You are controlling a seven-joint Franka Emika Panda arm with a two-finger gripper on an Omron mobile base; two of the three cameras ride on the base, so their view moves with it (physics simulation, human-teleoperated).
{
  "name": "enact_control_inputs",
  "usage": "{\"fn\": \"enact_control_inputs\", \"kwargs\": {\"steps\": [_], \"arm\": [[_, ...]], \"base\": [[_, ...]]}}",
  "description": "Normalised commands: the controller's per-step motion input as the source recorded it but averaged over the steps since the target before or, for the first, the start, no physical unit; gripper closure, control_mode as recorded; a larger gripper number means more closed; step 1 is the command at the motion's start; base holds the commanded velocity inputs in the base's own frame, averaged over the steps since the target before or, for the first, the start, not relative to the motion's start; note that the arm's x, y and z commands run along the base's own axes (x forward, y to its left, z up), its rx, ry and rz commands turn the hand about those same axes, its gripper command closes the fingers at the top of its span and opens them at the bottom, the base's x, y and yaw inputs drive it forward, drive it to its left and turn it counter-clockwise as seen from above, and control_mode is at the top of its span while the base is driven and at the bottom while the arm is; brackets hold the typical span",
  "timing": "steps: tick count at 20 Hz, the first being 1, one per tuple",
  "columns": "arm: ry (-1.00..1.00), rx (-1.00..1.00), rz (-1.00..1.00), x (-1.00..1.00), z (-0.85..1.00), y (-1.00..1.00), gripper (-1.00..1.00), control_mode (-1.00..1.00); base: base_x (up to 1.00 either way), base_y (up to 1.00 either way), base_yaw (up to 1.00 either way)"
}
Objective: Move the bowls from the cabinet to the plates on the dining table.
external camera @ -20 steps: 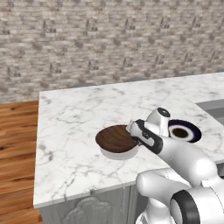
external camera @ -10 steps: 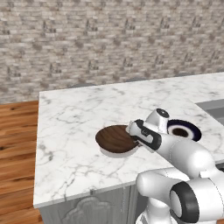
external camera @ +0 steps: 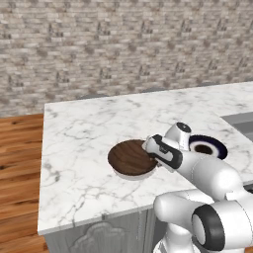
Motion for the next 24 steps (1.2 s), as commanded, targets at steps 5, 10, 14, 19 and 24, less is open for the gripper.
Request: {"fn": "enact_control_inputs", "kwargs": {"steps": [5,10,14,19,24], "arm": [[0.00,-0.01,0.00,-0.05,0.22,0.00,-1.00,-1.00],[0.00,-0.01,0.00,-0.32,0.43,-0.08,-1.00,-1.00],[0.00,-0.04,0.00,-0.31,0.48,-0.03,-1.00,-1.00],[0.00,-0.09,0.01,-0.45,0.55,0.00,-1.00,-1.00],[0.00,-0.13,0.10,-0.62,0.69,0.00,-1.00,-1.00]], "base": [[0.00,0.00,0.00],[0.00,0.00,0.00],[0.00,0.00,0.00],[0.00,0.00,0.00],[0.00,0.00,0.00]]}}
